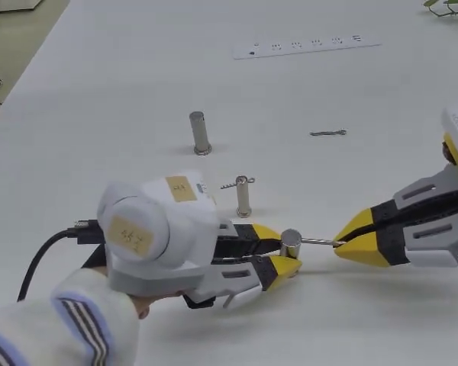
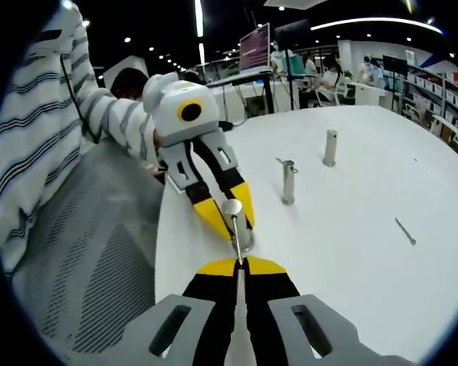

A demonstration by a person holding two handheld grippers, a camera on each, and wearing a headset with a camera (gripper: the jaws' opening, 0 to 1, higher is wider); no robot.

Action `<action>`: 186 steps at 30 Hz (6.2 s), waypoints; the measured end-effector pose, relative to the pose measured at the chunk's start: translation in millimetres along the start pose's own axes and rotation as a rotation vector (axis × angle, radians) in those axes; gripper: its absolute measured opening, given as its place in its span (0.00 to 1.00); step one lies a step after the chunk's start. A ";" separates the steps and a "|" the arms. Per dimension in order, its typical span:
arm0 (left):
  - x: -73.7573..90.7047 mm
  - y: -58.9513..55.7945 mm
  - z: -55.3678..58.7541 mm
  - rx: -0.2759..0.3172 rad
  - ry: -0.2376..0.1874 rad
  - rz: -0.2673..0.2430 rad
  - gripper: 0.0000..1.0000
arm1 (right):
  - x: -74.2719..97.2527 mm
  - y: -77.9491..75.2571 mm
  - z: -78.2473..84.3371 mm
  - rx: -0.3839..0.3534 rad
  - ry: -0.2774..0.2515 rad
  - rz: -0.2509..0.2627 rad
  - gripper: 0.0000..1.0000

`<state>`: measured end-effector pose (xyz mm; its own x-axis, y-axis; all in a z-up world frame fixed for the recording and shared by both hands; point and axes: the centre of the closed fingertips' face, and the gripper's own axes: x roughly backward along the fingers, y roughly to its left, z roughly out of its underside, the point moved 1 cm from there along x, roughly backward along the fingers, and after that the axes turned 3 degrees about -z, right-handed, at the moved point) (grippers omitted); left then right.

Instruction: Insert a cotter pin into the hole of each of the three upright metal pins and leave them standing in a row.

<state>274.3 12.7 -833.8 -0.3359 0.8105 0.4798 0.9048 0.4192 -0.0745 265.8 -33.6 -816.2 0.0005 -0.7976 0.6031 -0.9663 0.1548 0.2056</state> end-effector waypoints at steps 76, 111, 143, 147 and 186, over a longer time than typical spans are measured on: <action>3.0 -5.0 2.1 0.118 -0.015 0.003 0.16 | -19.1 4.5 -20.9 0.001 -0.034 0.034 0.03; 56.3 17.8 20.7 0.229 -0.063 -0.169 0.99 | -45.2 5.5 -31.7 0.071 -0.023 0.007 0.16; 71.1 12.6 36.7 0.322 -0.055 -0.226 0.99 | -22.2 -39.5 -27.4 0.049 -0.014 0.133 0.13; 74.2 15.9 36.2 0.329 -0.062 -0.247 0.99 | -16.9 -53.2 -27.8 0.007 -0.035 0.164 0.13; 76.4 22.6 32.8 0.347 -0.059 -0.253 0.99 | -2.2 -77.9 -26.1 -0.068 -0.117 0.198 0.18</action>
<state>260.5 97.5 -827.5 -0.5599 0.6821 0.4704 0.6537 0.7125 -0.2551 347.8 -28.7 -813.5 -0.2209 -0.8091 0.5445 -0.9249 0.3510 0.1462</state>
